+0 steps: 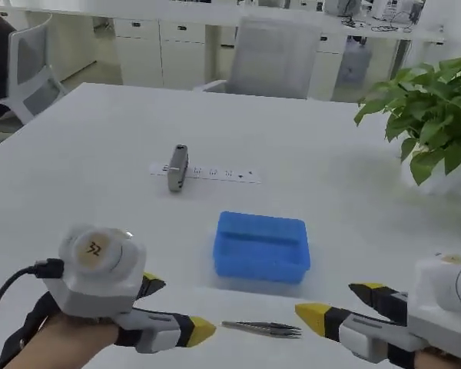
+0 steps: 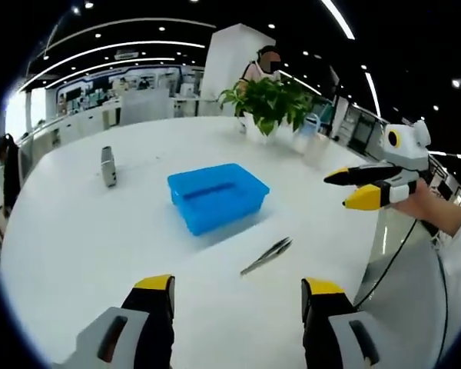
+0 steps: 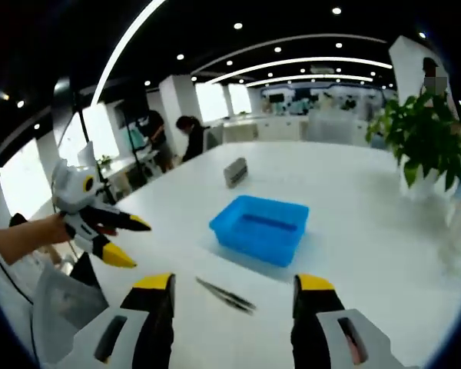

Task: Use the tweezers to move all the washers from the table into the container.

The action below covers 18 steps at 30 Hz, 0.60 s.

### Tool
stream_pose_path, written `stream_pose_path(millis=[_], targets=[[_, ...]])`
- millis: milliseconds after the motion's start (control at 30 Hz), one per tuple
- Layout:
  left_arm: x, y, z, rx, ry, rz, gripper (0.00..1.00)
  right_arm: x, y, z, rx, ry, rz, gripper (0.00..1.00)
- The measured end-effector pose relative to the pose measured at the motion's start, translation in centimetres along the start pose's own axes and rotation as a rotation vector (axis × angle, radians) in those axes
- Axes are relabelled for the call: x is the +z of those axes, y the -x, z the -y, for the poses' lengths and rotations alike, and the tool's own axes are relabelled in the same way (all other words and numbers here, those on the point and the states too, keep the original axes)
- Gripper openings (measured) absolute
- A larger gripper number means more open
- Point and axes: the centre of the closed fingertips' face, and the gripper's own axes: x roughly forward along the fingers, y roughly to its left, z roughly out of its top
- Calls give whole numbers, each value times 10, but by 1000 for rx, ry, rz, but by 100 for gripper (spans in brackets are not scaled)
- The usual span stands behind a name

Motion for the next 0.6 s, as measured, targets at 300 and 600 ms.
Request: stream_pose_path(millis=[300, 600], targets=[[8, 45, -21, 184, -4, 88, 90, 5, 18, -3, -50, 12, 39, 72], [3, 86, -33, 367, 20, 168, 99, 5, 43, 1, -124, 25, 88, 80]])
